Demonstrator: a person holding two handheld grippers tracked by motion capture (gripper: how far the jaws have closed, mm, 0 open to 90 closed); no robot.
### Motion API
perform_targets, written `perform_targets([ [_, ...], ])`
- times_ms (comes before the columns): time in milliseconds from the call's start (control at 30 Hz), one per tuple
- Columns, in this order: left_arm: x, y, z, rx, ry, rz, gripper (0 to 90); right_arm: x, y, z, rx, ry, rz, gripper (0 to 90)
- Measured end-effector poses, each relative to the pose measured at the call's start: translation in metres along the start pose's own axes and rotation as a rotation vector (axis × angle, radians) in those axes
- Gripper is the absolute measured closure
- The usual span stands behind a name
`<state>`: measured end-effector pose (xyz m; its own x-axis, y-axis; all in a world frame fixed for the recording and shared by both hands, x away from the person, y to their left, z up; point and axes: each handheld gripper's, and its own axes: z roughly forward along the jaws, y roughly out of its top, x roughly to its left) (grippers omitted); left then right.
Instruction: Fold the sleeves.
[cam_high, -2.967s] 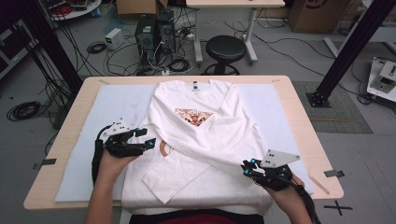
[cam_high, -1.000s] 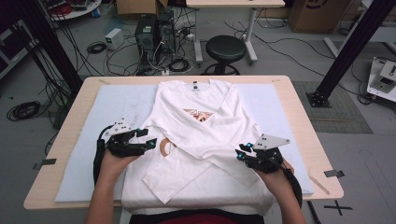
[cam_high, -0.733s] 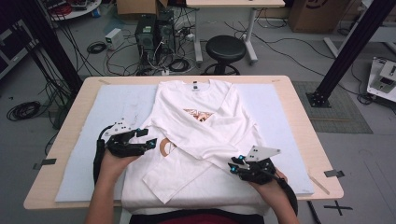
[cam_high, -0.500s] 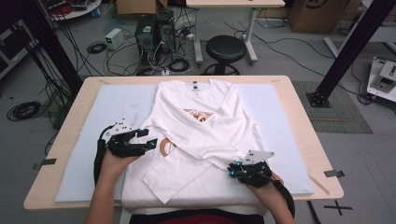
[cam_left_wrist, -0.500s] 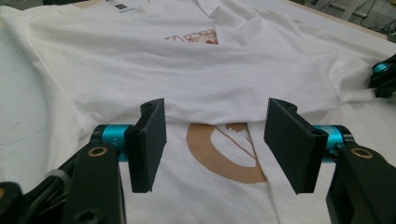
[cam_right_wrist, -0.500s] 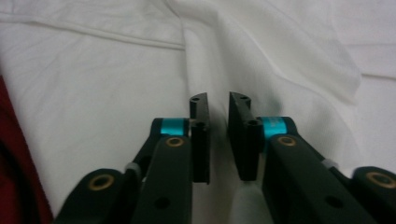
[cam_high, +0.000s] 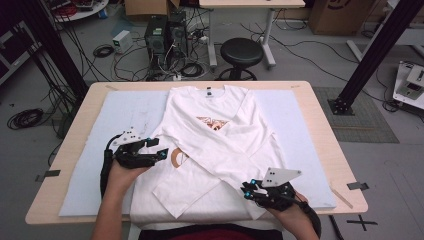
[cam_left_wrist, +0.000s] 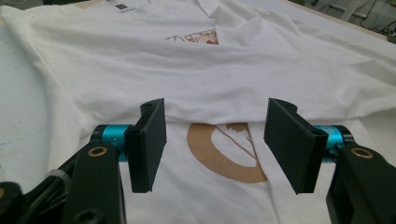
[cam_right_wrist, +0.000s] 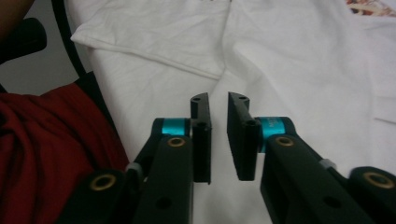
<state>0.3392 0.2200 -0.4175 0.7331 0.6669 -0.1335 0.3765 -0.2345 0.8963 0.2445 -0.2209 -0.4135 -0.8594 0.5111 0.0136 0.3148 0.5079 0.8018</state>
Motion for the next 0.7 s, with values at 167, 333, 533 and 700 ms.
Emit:
perform_targets([
  [167,0.0,0.0,0.0,-0.001,-0.003,0.002,38.9,-0.022,-0.012,-0.009,0.026,-0.128,0.074,77.4],
  [333,0.001,-0.001,0.0,0.002,0.002,-0.004,39.0,-0.041,-0.035,-0.012,0.079,-0.167,0.165,73.0],
  [533,0.0,-0.001,0.002,0.007,-0.002,-0.003,39.0,-0.039,-0.052,-0.01,0.076,-0.136,0.188,88.8],
  [700,0.0,-0.001,0.001,0.001,0.0,-0.005,39.0,-0.036,-0.045,-0.025,0.062,-0.182,0.16,90.0],
])
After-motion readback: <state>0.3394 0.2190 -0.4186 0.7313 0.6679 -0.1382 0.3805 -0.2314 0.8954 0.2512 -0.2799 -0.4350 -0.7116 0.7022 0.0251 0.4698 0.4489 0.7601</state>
